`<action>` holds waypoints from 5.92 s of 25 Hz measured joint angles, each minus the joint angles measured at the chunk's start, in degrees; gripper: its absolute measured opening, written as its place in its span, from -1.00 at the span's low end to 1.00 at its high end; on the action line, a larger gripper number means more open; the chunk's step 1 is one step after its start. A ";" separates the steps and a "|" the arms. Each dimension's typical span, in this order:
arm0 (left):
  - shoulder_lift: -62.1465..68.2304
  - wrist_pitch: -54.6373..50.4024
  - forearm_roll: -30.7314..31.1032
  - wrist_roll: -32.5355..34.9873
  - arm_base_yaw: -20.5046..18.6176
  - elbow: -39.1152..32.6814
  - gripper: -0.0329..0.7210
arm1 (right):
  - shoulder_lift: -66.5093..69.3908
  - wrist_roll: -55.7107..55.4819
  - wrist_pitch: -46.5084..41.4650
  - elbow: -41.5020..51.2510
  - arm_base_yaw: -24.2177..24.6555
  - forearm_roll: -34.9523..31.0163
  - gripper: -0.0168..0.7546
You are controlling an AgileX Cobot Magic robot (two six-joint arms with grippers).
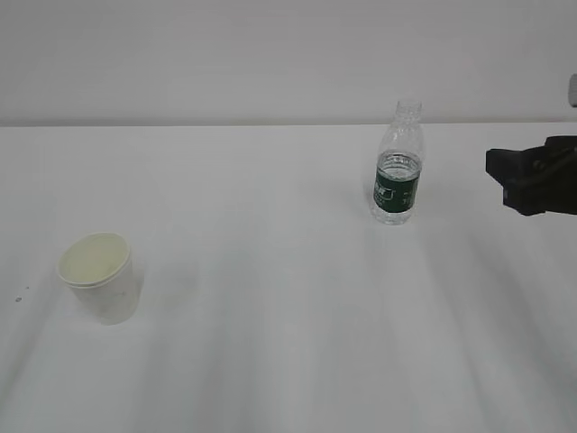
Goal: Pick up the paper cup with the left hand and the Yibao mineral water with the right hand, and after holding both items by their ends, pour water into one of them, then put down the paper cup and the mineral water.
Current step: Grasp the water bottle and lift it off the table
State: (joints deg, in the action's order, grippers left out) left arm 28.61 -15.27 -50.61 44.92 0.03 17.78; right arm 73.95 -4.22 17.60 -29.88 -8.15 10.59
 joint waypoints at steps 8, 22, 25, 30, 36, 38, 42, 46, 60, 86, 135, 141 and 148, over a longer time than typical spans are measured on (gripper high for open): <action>0.12 0.36 0.20 0.00 0.00 0.00 0.32 | 5.60 -5.09 5.06 0.00 0.00 5.51 0.42; 2.10 3.24 -0.38 0.00 0.00 0.00 0.32 | 13.39 -6.25 12.01 0.00 0.00 8.58 0.42; 2.10 3.37 -0.38 0.00 0.00 0.00 0.32 | 15.19 -6.48 15.49 0.00 0.00 9.45 0.42; 2.10 4.78 -0.42 0.00 0.00 0.00 0.32 | 18.59 -6.56 19.87 -0.11 0.00 9.57 0.42; 2.10 5.74 -0.51 0.00 0.00 0.00 0.32 | 21.50 -6.61 23.33 -0.19 0.00 9.57 0.42; 2.10 5.74 -0.51 0.00 0.00 0.00 0.32 | 21.65 -6.61 23.81 -0.19 0.00 9.57 0.42; 2.10 7.85 -0.51 0.00 0.00 -1.74 0.32 | 22.96 -6.61 25.30 -0.19 0.00 9.57 0.42; 2.10 10.40 -0.55 0.00 0.00 -2.02 0.32 | 25.14 -6.61 27.28 -0.19 0.00 9.46 0.42; 5.59 14.55 -3.52 0.02 0.00 -2.02 0.31 | 28.35 -5.05 31.41 -0.32 0.00 6.89 0.42; 25.43 34.23 29.08 -35.89 0.03 -2.02 0.25 | 29.23 -2.62 33.57 -0.32 0.00 6.35 0.42; 38.73 59.23 62.10 -59.09 0.03 -12.59 0.23 | 44.62 0.56 41.32 -6.62 0.00 1.91 0.42; 38.73 61.14 61.54 -59.18 0.03 -13.33 0.22 | 46.17 0.56 41.78 -8.00 0.00 1.91 0.42; 38.73 61.14 61.65 -59.18 0.03 -13.33 0.22 | 46.75 0.56 41.67 -10.39 0.00 1.91 0.42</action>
State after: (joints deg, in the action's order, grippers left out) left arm 67.34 45.87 11.04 -14.26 0.06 4.45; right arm 120.70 -3.65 59.27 -40.27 -8.15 12.50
